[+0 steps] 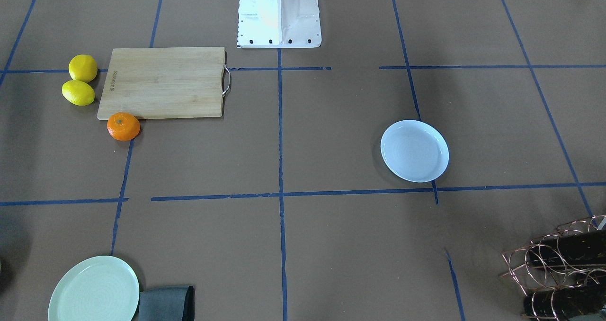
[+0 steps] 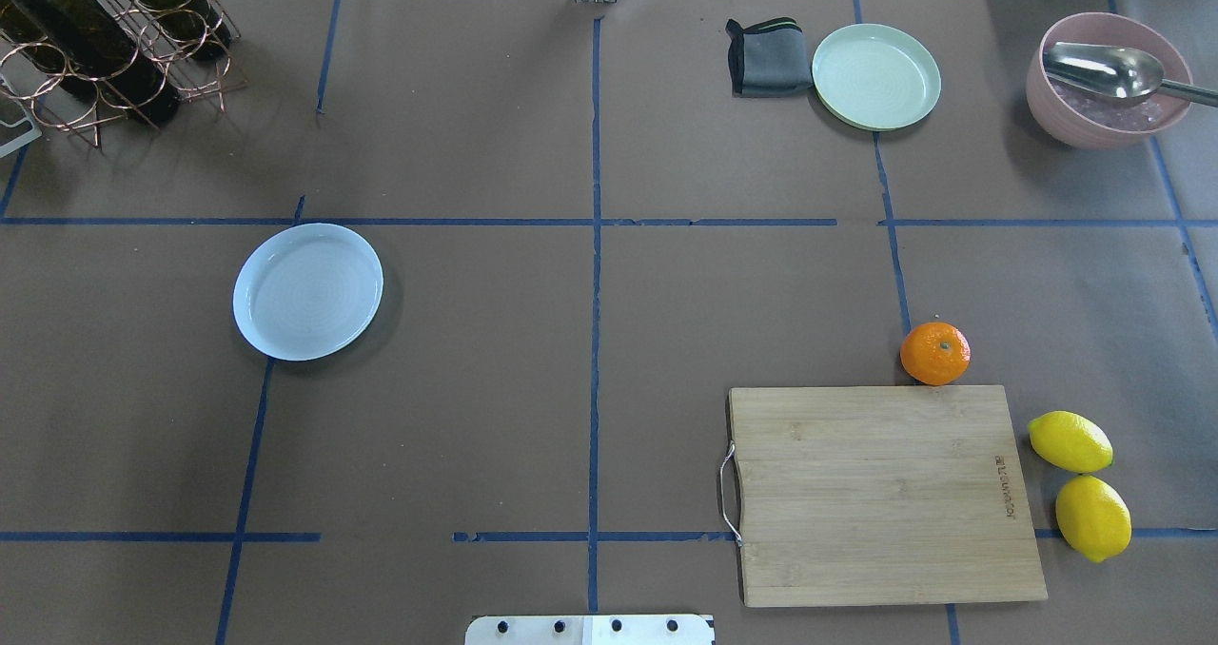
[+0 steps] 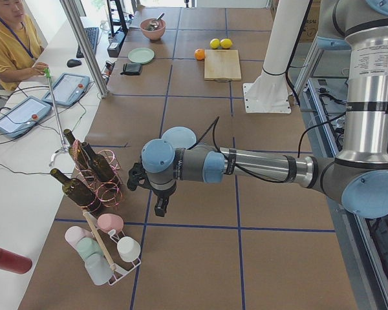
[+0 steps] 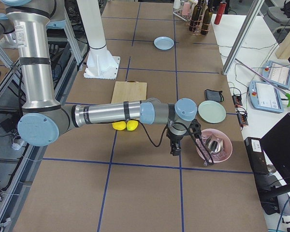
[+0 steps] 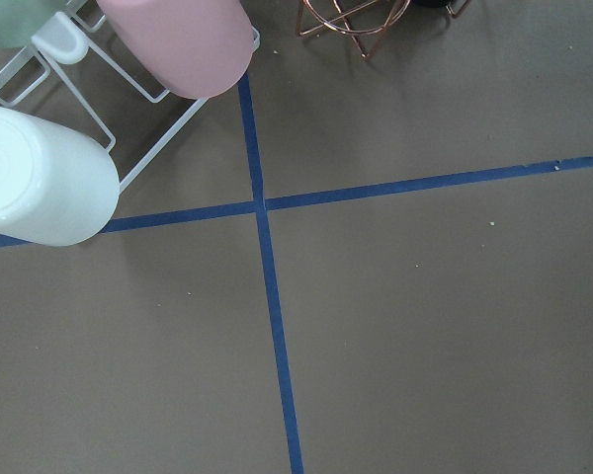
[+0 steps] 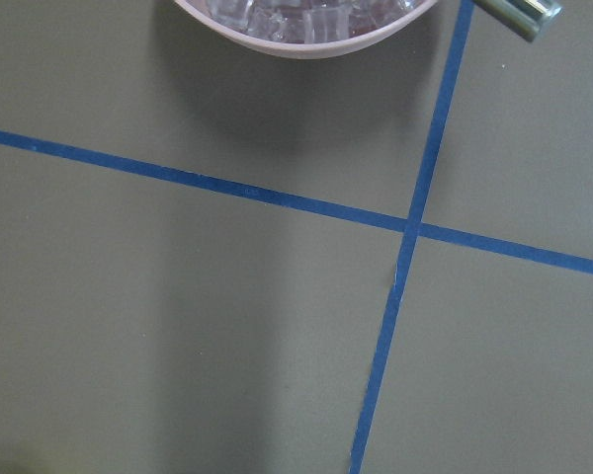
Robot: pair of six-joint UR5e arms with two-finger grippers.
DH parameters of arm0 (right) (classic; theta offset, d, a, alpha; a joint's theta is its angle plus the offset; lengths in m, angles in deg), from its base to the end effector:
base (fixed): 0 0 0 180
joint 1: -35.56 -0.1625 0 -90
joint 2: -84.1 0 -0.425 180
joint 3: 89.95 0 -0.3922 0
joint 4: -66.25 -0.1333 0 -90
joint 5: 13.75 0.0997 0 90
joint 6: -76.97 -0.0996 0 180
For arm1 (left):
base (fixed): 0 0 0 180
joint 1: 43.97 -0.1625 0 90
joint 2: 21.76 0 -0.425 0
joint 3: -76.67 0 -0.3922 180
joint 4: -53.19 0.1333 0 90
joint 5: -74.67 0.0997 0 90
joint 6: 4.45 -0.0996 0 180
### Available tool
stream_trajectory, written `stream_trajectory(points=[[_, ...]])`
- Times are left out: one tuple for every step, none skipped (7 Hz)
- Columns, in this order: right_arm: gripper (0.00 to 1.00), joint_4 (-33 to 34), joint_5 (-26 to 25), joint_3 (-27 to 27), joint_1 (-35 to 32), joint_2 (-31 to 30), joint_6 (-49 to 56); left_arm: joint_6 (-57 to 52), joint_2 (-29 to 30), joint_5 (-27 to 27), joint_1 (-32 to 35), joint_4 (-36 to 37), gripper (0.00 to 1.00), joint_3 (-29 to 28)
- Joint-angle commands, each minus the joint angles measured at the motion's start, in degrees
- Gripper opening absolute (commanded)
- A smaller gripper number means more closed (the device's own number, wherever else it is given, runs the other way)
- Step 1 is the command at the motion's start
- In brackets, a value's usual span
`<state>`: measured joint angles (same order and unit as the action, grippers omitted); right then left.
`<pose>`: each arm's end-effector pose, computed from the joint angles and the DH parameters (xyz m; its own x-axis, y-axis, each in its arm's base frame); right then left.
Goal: Pick orange to plate
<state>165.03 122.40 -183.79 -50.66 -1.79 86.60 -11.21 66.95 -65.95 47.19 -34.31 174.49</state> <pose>0.0272 -0.5205 0.6026 0.6712 -0.2017 0.7133 0.1807 0.9778 0.1063 -0.0661 -0.4827 0.5988 0.6334 0.1586 -0.7574 -0.0547 0.9855 0.1606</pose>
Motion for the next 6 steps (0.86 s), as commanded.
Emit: stream_trajectory(points=[[1.00, -0.08, -0.01, 0.06, 0.00, -0.25, -0.04, 0.61, 1.62, 0.34, -0.01, -0.21, 1.00, 0.87], [1.00, -0.08, -0.01, -0.03, 0.00, -0.25, -0.04, 0.44, 1.72, 0.78, -0.01, -0.47, 1.00, 0.88], [1.00, -0.08, -0.01, -0.03, 0.00, -0.25, 0.04, 0.53, 1.81, 1.65, -0.01, -0.39, 1.00, 1.05], [1.00, -0.17, -0.01, -0.20, 0.09, -0.07, 0.13, 0.96, 1.99, 2.27, -0.01, -0.39, 1.00, 1.92], [1.00, -0.17, 0.08, -0.29, 0.09, -0.07, 0.05, 0.71, 1.12, 1.93, -0.01, -1.08, 1.00, 3.76], [1.00, -0.08, 0.08, -0.21, 0.09, -0.16, 0.04, 0.53, 0.59, 1.84, -0.19, -1.52, 1.00, 3.78]])
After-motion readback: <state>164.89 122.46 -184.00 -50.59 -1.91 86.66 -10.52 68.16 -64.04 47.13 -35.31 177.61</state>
